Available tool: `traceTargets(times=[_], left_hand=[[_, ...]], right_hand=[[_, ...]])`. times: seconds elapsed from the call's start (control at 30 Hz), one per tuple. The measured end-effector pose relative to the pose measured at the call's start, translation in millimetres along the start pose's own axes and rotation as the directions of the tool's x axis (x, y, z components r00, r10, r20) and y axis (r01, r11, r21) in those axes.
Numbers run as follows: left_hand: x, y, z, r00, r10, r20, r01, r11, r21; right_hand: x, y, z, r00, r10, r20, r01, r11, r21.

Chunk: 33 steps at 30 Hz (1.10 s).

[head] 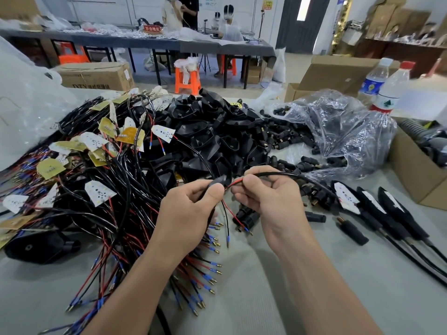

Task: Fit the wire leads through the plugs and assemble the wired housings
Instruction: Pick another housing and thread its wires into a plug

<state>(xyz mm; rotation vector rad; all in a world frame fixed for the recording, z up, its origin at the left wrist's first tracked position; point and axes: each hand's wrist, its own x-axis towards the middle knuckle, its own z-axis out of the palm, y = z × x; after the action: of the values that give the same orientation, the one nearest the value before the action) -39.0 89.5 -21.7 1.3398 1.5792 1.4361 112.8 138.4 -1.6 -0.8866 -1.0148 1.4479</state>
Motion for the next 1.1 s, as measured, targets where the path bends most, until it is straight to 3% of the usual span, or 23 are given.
traceTargets(times=[0.17,0.37,0.5,0.8,1.0,1.1], left_hand=[[-1.2,4.5,-0.6,1.000,-0.023,0.009,0.024,0.995,-0.092],[-0.3,10.8,-7.0,0.964,-0.168,0.205,0.212,0.952,-0.219],[0.5,8.0,-6.7,0.961,-0.190,0.202,0.237,0.941,-0.241],[1.8,0.2,3.6,0.981,-0.193,0.019,0.189,0.935,-0.300],[2.8,-0.6,3.8,0.985,-0.154,-0.077,0.118,0.929,-0.351],[2.7,-0.3,3.0,0.993,-0.092,-0.078,0.064,0.951,-0.304]], right_hand=[[1.4,0.7,-3.1,0.992,-0.126,-0.033,0.119,0.979,-0.168],[5.9,7.3,-6.0,0.961,-0.229,-0.155,0.190,0.954,-0.233],[6.4,5.0,-6.3,0.950,-0.284,-0.132,0.240,0.932,-0.272],[-1.2,2.2,0.1,0.972,-0.205,0.112,0.219,0.967,-0.129],[-3.2,-1.7,-4.2,0.968,0.031,0.250,-0.070,0.986,0.150],[-1.8,1.3,-3.7,0.986,0.003,0.168,-0.008,1.000,0.027]])
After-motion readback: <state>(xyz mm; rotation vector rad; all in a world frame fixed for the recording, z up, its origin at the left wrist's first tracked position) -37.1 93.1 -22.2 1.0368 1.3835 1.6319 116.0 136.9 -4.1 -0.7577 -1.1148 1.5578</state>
